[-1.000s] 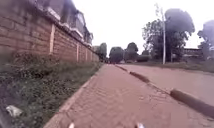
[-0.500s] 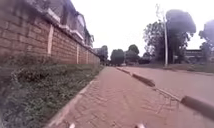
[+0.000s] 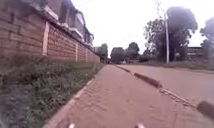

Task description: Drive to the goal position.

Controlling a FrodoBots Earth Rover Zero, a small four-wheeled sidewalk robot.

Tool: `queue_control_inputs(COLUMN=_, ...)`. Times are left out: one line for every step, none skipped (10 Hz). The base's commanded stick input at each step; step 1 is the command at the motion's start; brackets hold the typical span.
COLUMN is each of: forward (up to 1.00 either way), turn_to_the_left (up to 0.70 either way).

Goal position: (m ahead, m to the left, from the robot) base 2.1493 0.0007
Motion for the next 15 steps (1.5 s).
queue_control_inputs(forward=0.7, turn_to_the_left=0.0)
queue_control_inputs(forward=0.7, turn_to_the_left=0.0)
queue_control_inputs(forward=0.7, turn_to_the_left=0.0)
queue_control_inputs(forward=0.7, turn_to_the_left=0.0)
queue_control_inputs(forward=0.7, turn_to_the_left=0.0)
queue_control_inputs(forward=0.7, turn_to_the_left=0.0)
queue_control_inputs(forward=0.7, turn_to_the_left=0.0)
queue_control_inputs(forward=0.7, turn_to_the_left=0.0)
queue_control_inputs(forward=0.7, turn_to_the_left=0.0)
queue_control_inputs(forward=0.7, turn_to_the_left=0.0)
queue_control_inputs(forward=0.7, turn_to_the_left=0.0)
queue_control_inputs(forward=0.7, turn_to_the_left=0.0)
queue_control_inputs(forward=0.7, turn_to_the_left=0.0)
queue_control_inputs(forward=0.7, turn_to_the_left=0.0)
queue_control_inputs(forward=0.7, turn_to_the_left=0.0)
